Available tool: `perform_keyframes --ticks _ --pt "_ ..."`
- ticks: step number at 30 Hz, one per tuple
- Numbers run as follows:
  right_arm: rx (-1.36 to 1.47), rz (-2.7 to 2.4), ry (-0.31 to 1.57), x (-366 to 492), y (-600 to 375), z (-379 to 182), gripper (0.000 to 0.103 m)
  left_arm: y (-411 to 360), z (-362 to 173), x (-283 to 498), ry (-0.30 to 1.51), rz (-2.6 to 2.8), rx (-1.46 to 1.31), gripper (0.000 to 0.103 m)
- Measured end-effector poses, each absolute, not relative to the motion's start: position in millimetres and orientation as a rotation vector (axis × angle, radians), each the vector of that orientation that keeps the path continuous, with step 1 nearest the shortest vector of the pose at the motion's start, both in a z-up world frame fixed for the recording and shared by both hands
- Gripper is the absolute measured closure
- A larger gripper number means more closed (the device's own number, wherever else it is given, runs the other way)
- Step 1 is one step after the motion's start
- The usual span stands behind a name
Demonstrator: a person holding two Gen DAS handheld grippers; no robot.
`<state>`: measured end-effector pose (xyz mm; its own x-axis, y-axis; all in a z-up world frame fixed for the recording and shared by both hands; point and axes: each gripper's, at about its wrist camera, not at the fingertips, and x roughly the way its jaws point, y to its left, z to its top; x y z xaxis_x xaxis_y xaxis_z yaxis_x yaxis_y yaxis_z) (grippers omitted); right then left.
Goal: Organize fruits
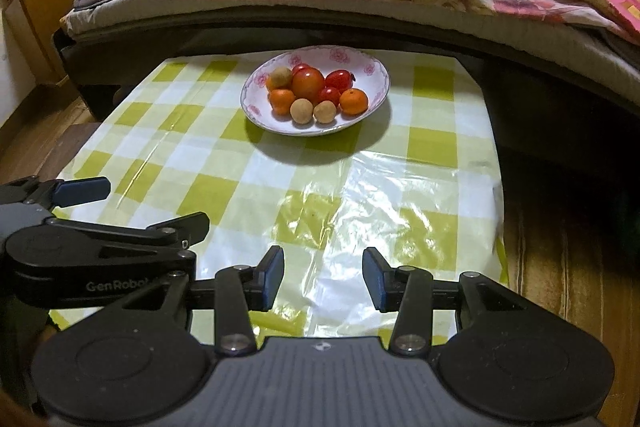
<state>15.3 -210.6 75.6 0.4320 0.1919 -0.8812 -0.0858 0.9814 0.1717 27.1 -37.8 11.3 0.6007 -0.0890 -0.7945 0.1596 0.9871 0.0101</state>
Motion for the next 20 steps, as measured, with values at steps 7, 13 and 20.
perform_keyframes --ticks 7,13,20 --pt "0.093 0.172 1.126 6.3 -207.2 73.4 0.058 -37.2 8.3 19.2 0.929 -0.152 0.087 0.0" --pt "0.095 0.169 1.13 0.9 -206.8 73.4 0.058 -37.4 8.7 15.1 0.925 -0.155 0.087 0.001" --pt "0.096 0.17 1.129 -0.3 -206.1 73.3 0.058 -37.6 9.2 14.7 0.918 -0.15 0.094 0.001"
